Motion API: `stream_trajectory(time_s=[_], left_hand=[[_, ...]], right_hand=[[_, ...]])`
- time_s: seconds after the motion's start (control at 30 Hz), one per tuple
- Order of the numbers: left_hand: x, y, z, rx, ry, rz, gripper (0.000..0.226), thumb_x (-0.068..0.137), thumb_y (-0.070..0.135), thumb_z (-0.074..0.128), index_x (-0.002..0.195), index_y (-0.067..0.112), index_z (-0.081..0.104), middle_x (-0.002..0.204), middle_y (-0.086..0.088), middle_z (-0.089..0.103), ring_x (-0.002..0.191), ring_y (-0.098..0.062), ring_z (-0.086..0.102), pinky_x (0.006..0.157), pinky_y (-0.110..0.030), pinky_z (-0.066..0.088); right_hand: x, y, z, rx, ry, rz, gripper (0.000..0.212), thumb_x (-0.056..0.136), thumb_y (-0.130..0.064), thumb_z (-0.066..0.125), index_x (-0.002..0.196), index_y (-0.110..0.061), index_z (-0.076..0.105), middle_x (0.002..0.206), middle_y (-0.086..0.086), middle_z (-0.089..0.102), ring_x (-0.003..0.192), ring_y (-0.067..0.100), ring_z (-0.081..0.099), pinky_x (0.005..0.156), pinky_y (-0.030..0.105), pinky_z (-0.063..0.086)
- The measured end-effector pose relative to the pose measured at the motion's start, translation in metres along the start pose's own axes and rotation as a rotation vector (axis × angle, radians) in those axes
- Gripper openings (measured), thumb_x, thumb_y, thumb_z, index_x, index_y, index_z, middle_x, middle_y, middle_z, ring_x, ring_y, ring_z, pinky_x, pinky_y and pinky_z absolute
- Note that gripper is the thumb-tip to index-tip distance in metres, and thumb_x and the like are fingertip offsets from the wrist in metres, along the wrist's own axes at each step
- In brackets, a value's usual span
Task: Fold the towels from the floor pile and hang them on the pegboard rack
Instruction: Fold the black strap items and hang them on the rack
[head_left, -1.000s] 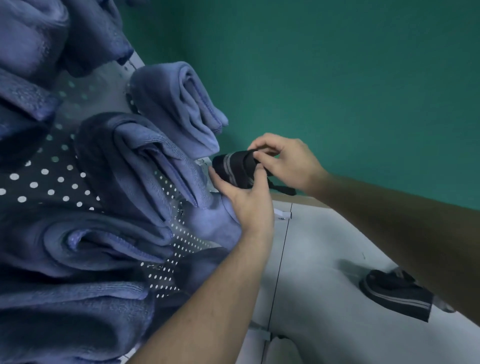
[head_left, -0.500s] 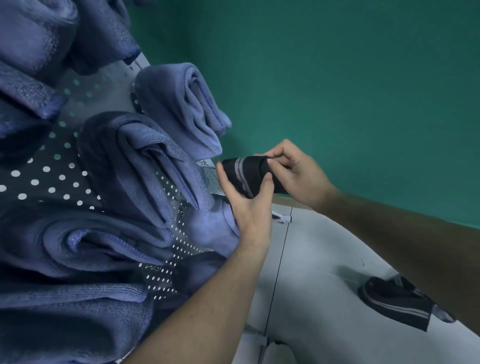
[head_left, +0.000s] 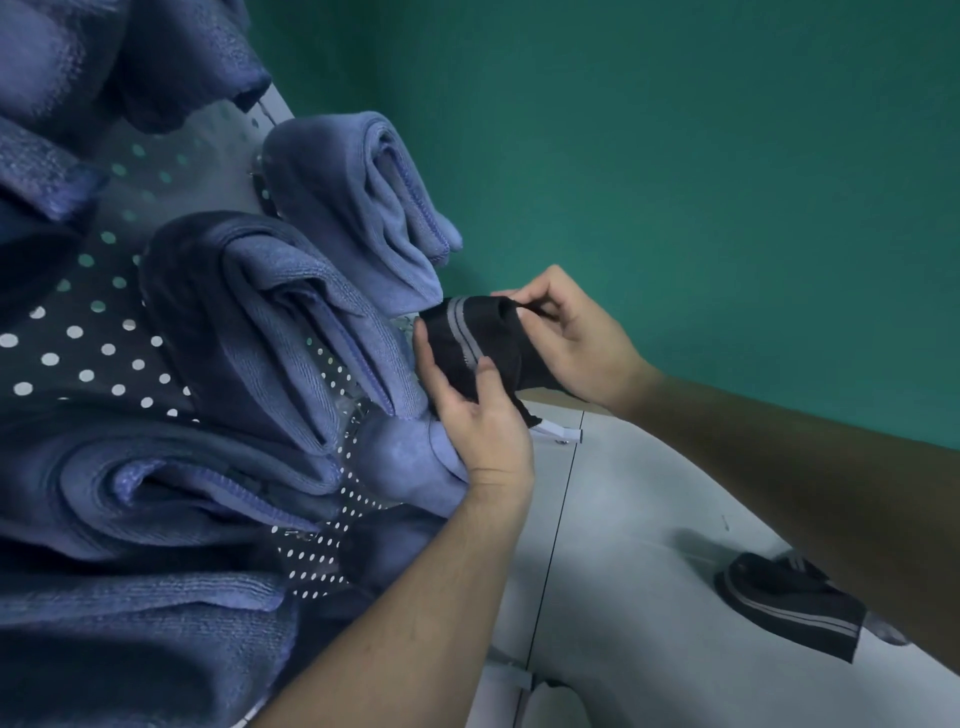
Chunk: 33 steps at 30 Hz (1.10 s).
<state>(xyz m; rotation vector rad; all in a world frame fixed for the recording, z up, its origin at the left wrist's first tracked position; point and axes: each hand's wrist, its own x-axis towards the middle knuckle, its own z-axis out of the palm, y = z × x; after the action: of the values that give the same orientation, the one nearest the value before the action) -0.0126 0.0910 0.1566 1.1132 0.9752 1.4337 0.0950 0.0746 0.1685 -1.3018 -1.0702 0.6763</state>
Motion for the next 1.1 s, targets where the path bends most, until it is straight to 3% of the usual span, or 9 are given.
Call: stream_trajectory(time_s=[0.1,0.2,0.3,0.4,0.53,0.63,0.73,0.87,1.1], left_hand=[[-0.001,-0.002,-0.001,-0.085,-0.072,-0.049,0.060,0.083,0.009,0.052,0.134,0.041,0.048,0.149,-0.012,0.050,0.135,-0.024,0.051,0.115,-0.047,0.039],[-0.010,-0.001,0.007,-0.127,-0.101,-0.317,0.051,0.088,0.014,0.057,0.135,0.034,0.054,0.142,-0.008,0.058,0.129,-0.020,0.057,0.112,-0.046,0.043],[-0.017,0.003,0.016,-0.142,-0.132,-0.596,0.030,0.099,0.022,0.055,0.128,0.021,0.059,0.120,-0.004,0.070,0.108,-0.018,0.064,0.090,-0.039,0.054],[-0.017,0.001,0.014,-0.153,-0.144,-0.677,0.030,0.099,0.029,0.055,0.122,0.012,0.062,0.098,0.001,0.068,0.089,-0.013,0.061,0.073,-0.028,0.048],[-0.013,0.005,0.008,-0.138,-0.271,-0.710,0.018,0.098,0.027,0.055,0.113,0.020,0.062,0.096,0.004,0.069,0.089,-0.010,0.062,0.080,-0.031,0.046],[-0.012,0.006,0.006,-0.086,-0.258,-0.611,0.017,0.100,0.012,0.053,0.112,0.019,0.063,0.106,-0.002,0.071,0.093,-0.014,0.064,0.080,-0.029,0.050],[-0.010,0.003,0.007,-0.009,-0.111,-0.412,0.025,0.101,0.000,0.047,0.116,0.017,0.059,0.113,-0.005,0.068,0.097,-0.013,0.064,0.088,-0.026,0.052],[0.000,0.001,0.008,0.055,0.086,-0.336,0.046,0.099,0.005,0.045,0.143,0.017,0.039,0.135,-0.009,0.055,0.124,-0.027,0.056,0.114,-0.041,0.038],[0.017,0.004,0.006,-0.012,0.163,-0.177,0.046,0.092,0.002,0.046,0.135,0.020,0.047,0.139,-0.008,0.053,0.127,-0.022,0.051,0.111,-0.030,0.039]], right_hand=[[-0.008,-0.004,-0.017,-0.174,0.002,-0.010,0.025,0.104,-0.013,0.049,0.095,-0.037,0.044,0.126,-0.010,0.066,0.119,-0.011,0.056,0.102,0.015,0.042],[-0.016,0.000,-0.029,-0.246,0.003,0.028,0.024,0.105,-0.016,0.046,0.093,-0.036,0.039,0.130,-0.010,0.063,0.115,-0.023,0.050,0.097,0.006,0.038],[-0.021,0.003,-0.035,-0.246,0.018,0.056,0.023,0.105,-0.015,0.047,0.092,-0.033,0.040,0.130,-0.009,0.061,0.109,-0.026,0.050,0.091,0.001,0.037],[-0.020,0.003,-0.042,-0.299,0.049,0.042,0.024,0.104,-0.017,0.049,0.090,-0.035,0.042,0.135,-0.006,0.061,0.117,-0.016,0.051,0.099,0.007,0.037],[-0.015,0.004,-0.045,-0.381,0.029,-0.006,0.027,0.103,-0.017,0.052,0.090,-0.039,0.044,0.137,-0.003,0.060,0.117,-0.023,0.041,0.099,0.002,0.029],[-0.011,0.006,-0.050,-0.440,0.007,-0.057,0.016,0.101,-0.012,0.054,0.096,-0.027,0.051,0.136,0.001,0.060,0.116,-0.028,0.036,0.100,0.002,0.029],[-0.006,0.008,-0.044,-0.522,-0.005,-0.138,0.009,0.100,-0.013,0.055,0.107,-0.017,0.059,0.133,-0.002,0.062,0.126,-0.003,0.046,0.107,0.019,0.035],[0.003,0.004,-0.017,-0.569,-0.021,-0.238,0.019,0.102,-0.016,0.051,0.118,-0.014,0.062,0.136,-0.003,0.062,0.130,0.017,0.050,0.107,0.024,0.037],[0.015,0.007,0.000,-0.540,0.054,-0.415,0.019,0.102,-0.015,0.047,0.116,-0.011,0.059,0.141,0.006,0.059,0.143,0.029,0.039,0.118,0.022,0.026]])
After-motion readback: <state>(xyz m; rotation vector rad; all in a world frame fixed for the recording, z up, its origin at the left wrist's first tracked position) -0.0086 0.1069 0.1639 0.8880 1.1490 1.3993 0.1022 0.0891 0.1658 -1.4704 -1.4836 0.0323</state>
